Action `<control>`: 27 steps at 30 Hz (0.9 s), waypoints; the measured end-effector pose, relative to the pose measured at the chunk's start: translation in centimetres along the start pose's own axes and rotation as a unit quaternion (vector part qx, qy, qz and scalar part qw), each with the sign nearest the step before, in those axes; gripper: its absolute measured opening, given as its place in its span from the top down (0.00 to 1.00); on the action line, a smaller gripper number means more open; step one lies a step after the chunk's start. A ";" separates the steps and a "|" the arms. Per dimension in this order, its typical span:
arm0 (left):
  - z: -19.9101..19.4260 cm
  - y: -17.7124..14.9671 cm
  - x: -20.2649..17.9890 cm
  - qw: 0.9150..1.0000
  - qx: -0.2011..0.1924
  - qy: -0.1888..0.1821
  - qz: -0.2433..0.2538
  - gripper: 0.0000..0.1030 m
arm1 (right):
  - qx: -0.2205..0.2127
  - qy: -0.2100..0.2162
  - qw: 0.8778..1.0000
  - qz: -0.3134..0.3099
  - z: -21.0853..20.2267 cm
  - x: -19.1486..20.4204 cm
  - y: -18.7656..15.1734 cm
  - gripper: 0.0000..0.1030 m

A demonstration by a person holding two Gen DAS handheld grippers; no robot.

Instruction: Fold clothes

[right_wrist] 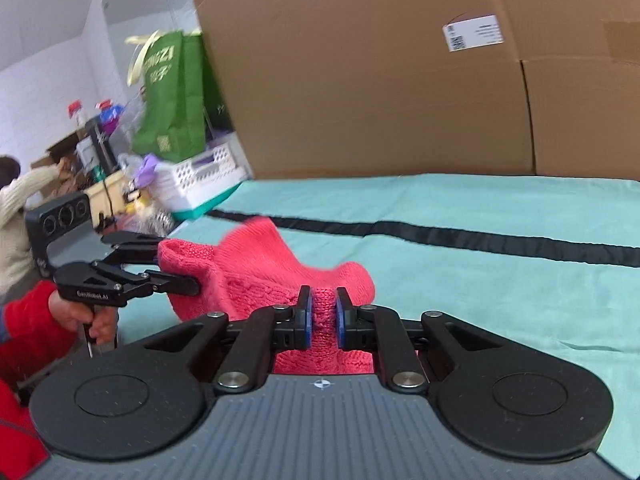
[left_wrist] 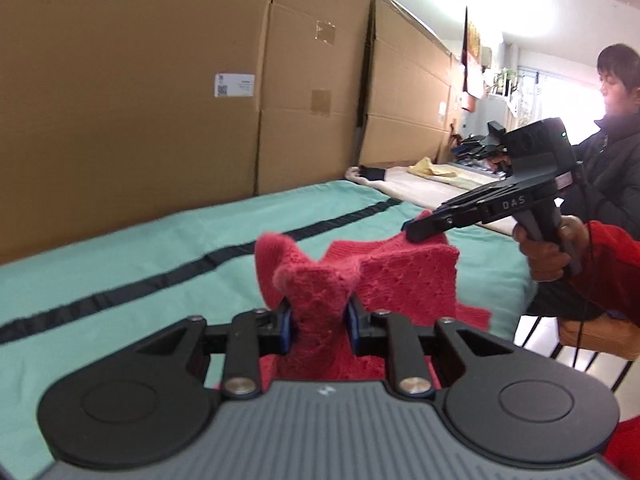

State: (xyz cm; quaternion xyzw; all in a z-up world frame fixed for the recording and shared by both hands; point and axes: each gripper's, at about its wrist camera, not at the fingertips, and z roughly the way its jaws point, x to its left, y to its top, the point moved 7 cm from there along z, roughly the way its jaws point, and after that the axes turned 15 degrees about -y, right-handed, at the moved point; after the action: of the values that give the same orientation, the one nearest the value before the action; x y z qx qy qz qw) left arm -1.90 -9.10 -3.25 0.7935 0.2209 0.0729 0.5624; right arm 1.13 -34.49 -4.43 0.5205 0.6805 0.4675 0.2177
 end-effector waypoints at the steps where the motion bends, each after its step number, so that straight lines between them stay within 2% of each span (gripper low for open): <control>1: 0.3 0.5 0.4 1.000 0.001 0.012 0.009 0.80 | -0.006 -0.006 1.000 0.002 0.2 -0.2 0.5 0.88; 5: 0.7 2.7 2.5 0.997 -0.017 0.062 0.036 0.80 | -0.020 -0.016 1.000 0.008 1.9 -0.8 3.0 0.88; 8: 0.3 4.1 3.5 0.990 -0.044 0.109 0.078 0.80 | -0.035 -0.016 0.999 0.007 2.6 -1.0 4.5 0.88; 11: -0.3 3.5 1.8 0.974 -0.048 0.142 0.172 0.80 | -0.048 -0.008 0.999 0.000 2.3 -1.0 5.0 0.88; 13: -0.2 1.4 0.0 0.956 -0.033 0.160 0.243 0.80 | -0.050 -0.008 0.998 -0.023 1.8 -0.7 4.3 0.88; 16: 0.1 -2.5 -3.1 0.932 -0.003 0.159 0.327 0.75 | -0.027 -0.021 0.996 -0.076 1.2 0.3 1.5 0.88; 17: -0.1 -3.3 -3.8 0.929 -0.002 0.155 0.337 0.73 | -0.019 -0.020 0.996 -0.085 0.8 0.6 0.6 0.88; 18: -0.4 -3.9 -4.5 0.928 -0.004 0.150 0.342 0.73 | -0.013 -0.017 0.995 -0.093 0.4 0.9 -0.3 0.87; 22: -1.9 -4.9 -5.8 0.940 -0.011 0.124 0.319 0.70 | 0.010 0.010 0.995 -0.098 -2.4 1.9 -2.5 0.81; 24: -2.2 -5.7 -6.1 0.941 0.000 0.115 0.318 0.60 | 0.021 0.025 0.995 -0.098 -3.5 2.3 -3.4 0.79; 26: -2.4 -6.5 -6.4 0.943 0.012 0.105 0.317 0.59 | 0.026 0.026 0.996 -0.080 -4.0 2.1 -3.8 0.65; 27: -2.6 -6.9 -6.5 0.943 0.018 0.100 0.316 0.59 | 0.031 0.029 0.997 -0.063 -4.2 1.9 -4.0 0.52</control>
State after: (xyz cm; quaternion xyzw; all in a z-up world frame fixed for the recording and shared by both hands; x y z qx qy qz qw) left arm -10.50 -7.86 -7.83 0.8210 0.0153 0.3223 0.4709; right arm -4.87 -34.56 -5.58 0.4696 0.7320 0.4463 0.2110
